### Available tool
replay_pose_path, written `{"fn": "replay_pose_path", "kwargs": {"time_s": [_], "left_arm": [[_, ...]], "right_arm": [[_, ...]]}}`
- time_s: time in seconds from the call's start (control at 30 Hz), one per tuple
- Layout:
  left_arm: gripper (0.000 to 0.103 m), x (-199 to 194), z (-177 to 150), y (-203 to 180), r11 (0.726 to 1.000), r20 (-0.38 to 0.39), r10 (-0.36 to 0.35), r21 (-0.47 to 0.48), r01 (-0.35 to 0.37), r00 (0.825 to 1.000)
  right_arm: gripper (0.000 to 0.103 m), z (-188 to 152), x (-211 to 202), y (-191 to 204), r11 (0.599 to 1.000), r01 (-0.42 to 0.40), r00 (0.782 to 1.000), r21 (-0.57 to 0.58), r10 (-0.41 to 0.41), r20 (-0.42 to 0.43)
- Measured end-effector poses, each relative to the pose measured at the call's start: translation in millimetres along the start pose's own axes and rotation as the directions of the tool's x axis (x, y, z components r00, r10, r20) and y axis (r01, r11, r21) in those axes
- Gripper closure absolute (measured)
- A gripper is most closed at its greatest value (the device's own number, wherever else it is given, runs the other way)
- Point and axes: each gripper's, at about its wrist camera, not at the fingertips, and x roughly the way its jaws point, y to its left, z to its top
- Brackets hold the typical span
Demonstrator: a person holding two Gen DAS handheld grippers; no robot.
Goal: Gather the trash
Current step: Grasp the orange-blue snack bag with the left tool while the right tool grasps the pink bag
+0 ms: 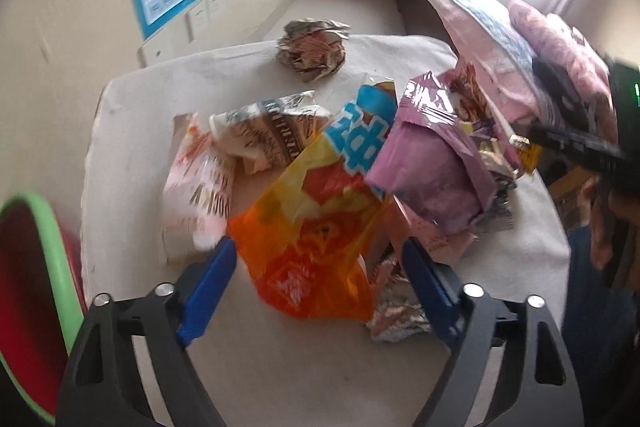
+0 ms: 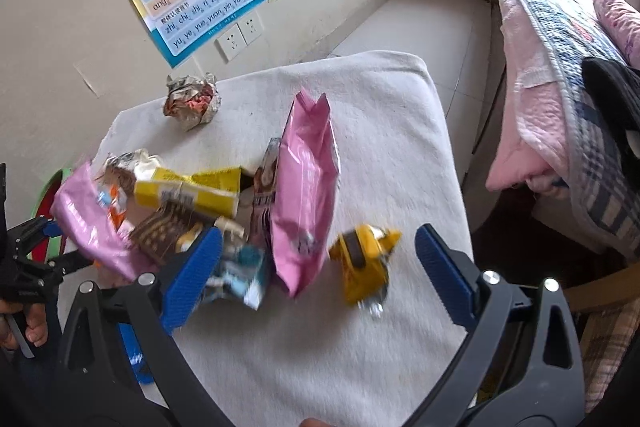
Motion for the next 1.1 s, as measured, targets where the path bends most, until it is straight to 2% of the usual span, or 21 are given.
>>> {"fn": "replay_pose_path", "kwargs": {"time_s": [0.1, 0.17, 0.2, 0.23, 0.3, 0.33, 0.4, 0.5, 0.6, 0.77, 0.9, 1.1], "left_arm": [[0.035, 7, 8, 0, 0.999, -0.005, 0.007, 0.04, -0.007, 1.0], [0.036, 15, 11, 4, 0.999, -0.02, -0.011, 0.042, 0.012, 1.0], [0.043, 18, 12, 7, 0.999, -0.027, -0.019, 0.034, 0.02, 0.999], [0.045, 20, 12, 9, 0.999, -0.029, -0.02, 0.024, 0.021, 0.999], [0.048, 19, 11, 12, 1.0, -0.02, -0.028, -0.004, 0.028, 0.999], [0.051, 18, 9, 14, 0.999, -0.014, -0.036, -0.015, 0.035, 0.999], [0.055, 15, 6, 14, 0.999, -0.007, -0.037, -0.018, 0.037, 0.999], [0.062, 12, 0, 13, 0.999, -0.009, -0.038, -0.012, 0.038, 0.999], [0.066, 7, -3, 12, 0.999, -0.007, -0.036, -0.029, 0.035, 0.999], [0.069, -9, -5, 22, 0.986, 0.025, -0.067, -0.15, 0.07, 0.997], [0.069, -21, -13, 24, 0.973, 0.057, -0.099, -0.202, 0.109, 0.993], [0.07, -39, -29, 28, 0.977, 0.062, -0.025, -0.208, 0.037, 0.998]], "right_arm": [[0.01, 11, 13, 2, 1.0, -0.008, 1.0, 0.023, 0.008, -0.024], [0.013, 18, 27, 1, 0.999, -0.007, 0.998, 0.042, 0.009, -0.06], [0.016, 20, 32, 1, 0.999, -0.007, 0.997, 0.053, 0.011, -0.071], [0.018, 22, 37, 1, 0.998, -0.003, 0.997, 0.056, 0.008, -0.08], [0.032, 25, 48, 3, 0.999, -0.002, 0.995, 0.048, 0.007, -0.102], [0.037, 26, 51, 4, 0.999, -0.005, 0.994, 0.046, 0.01, -0.11], [0.054, 26, 60, 3, 0.998, -0.028, 0.99, 0.063, 0.036, -0.139], [0.062, 27, 62, 2, 0.993, -0.068, 0.988, 0.094, 0.08, -0.133], [0.064, 26, 54, 5, 0.99, -0.104, 0.987, 0.094, 0.114, -0.109], [0.064, 29, 20, 16, 0.992, -0.109, 0.994, 0.059, 0.11, -0.016], [0.064, 31, -7, 23, 0.994, -0.107, 0.993, 0.028, 0.105, 0.045], [0.064, 34, -45, 27, 0.998, -0.058, 0.989, -0.038, 0.062, 0.133]]}}
